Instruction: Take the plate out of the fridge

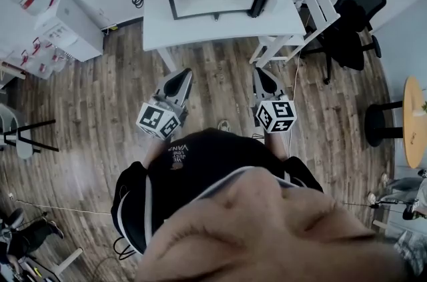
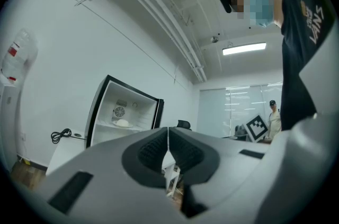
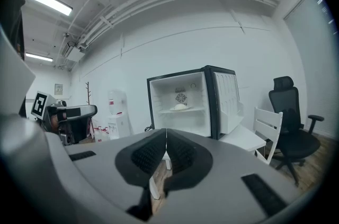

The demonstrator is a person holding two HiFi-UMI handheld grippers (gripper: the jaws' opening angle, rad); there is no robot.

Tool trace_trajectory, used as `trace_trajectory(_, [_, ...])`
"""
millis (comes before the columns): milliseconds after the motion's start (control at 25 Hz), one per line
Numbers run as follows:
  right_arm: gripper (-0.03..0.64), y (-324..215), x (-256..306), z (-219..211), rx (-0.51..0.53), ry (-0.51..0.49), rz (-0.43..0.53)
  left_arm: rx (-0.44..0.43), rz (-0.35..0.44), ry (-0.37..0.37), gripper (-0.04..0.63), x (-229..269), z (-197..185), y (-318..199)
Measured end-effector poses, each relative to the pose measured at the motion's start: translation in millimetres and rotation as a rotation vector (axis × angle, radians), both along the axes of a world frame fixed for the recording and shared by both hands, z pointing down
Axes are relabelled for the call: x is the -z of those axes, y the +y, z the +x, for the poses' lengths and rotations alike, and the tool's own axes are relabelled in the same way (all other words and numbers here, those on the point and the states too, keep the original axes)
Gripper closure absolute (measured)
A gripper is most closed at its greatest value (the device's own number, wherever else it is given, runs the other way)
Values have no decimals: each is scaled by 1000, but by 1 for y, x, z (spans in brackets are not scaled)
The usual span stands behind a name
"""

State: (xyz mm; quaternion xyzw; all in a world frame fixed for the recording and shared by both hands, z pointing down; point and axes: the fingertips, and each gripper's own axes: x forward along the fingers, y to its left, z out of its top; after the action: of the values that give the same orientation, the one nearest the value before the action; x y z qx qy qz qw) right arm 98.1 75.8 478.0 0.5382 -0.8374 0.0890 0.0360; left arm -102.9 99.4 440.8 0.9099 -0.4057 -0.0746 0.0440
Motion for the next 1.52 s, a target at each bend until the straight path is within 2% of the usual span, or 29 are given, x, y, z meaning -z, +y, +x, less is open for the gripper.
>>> trace_trajectory(800, [604,-90,-2,36,125,17,4,102,-5,-4,577,-10,44,-70])
trace_trajectory(1120, [604,-105,-8,47,163,3,-9,148,-24,-2,577,-17,54,-77])
trace_trajectory(1520, [604,-115,-14,43,186,-2,-22,156,-39,7,577,-23,58,-87])
